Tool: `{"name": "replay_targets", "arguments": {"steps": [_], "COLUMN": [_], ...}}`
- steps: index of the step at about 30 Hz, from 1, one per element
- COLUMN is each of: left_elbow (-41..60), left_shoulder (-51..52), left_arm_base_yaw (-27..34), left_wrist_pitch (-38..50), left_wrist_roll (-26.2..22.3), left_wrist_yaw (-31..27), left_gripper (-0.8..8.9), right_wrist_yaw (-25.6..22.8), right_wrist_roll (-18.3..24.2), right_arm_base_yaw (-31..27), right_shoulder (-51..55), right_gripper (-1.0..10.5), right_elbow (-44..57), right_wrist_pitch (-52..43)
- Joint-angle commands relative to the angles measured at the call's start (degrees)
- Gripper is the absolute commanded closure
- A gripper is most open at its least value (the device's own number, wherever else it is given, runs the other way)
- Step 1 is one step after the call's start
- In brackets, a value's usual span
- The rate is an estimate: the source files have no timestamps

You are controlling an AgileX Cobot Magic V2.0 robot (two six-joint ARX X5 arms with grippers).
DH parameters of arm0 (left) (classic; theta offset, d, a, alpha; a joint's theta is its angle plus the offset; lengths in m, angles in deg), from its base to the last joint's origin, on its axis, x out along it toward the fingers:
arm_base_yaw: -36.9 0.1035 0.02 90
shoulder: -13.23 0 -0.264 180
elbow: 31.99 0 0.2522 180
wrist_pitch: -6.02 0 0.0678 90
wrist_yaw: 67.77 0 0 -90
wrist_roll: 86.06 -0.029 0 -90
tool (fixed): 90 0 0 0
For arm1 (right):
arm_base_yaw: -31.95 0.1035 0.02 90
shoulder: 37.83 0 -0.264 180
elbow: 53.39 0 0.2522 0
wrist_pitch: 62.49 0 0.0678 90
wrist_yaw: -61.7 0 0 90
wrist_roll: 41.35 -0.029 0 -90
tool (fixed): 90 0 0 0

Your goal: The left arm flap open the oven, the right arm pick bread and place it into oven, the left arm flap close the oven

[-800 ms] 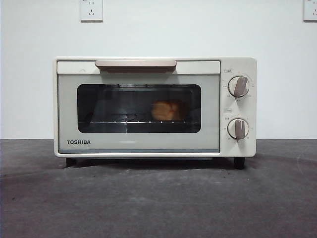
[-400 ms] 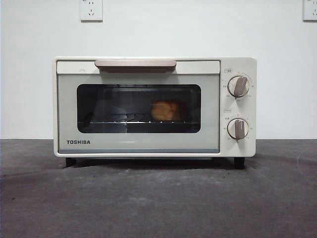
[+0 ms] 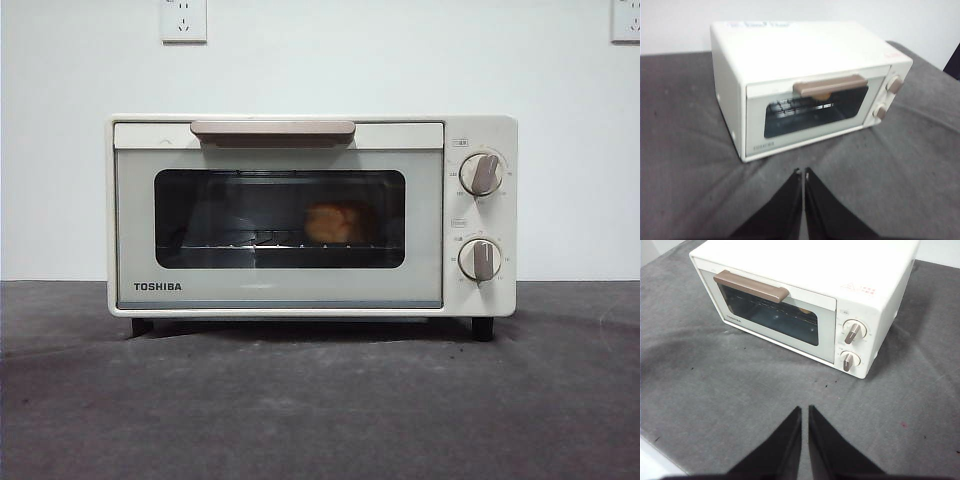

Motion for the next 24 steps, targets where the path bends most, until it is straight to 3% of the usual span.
{"name": "replay_targets", "arguments": {"steps": [1, 6, 10, 16, 24], "left_elbow": [2.05, 12.66, 23.98, 39.54, 48.61], "left_shoulder": [1.16, 5.2, 11.08, 16.94, 16.94], "left_arm_base_yaw": [0.7, 3.72, 7.41, 9.79, 9.81], "left_wrist_pitch": [2.67, 13.22, 22.34, 34.34, 36.92], "left_wrist_roll": [0.48, 0.44, -2.51, 0.2, -0.15], "left_wrist_yaw": [-0.09, -0.11, -0.9, -10.03, -17.44], "left_gripper": [7.97, 7.98, 7.97, 7.98, 7.97], "right_wrist_yaw": [-0.24, -0.24, -0.24, -0.24, -0.24], "right_wrist_roll": [0.31, 0.31, 0.31, 0.31, 0.31], "right_arm_base_yaw": [0.63, 0.63, 0.63, 0.63, 0.63], "right_shoulder": [-0.26, -0.26, -0.26, -0.26, -0.26], "right_gripper": [9.3, 9.3, 9.3, 9.3, 9.3], "right_elbow": [-1.05, -1.05, -1.05, -1.05, -1.07], "right_wrist_pitch": [-0.63, -0.61, -0.61, -0.63, -0.72]}}
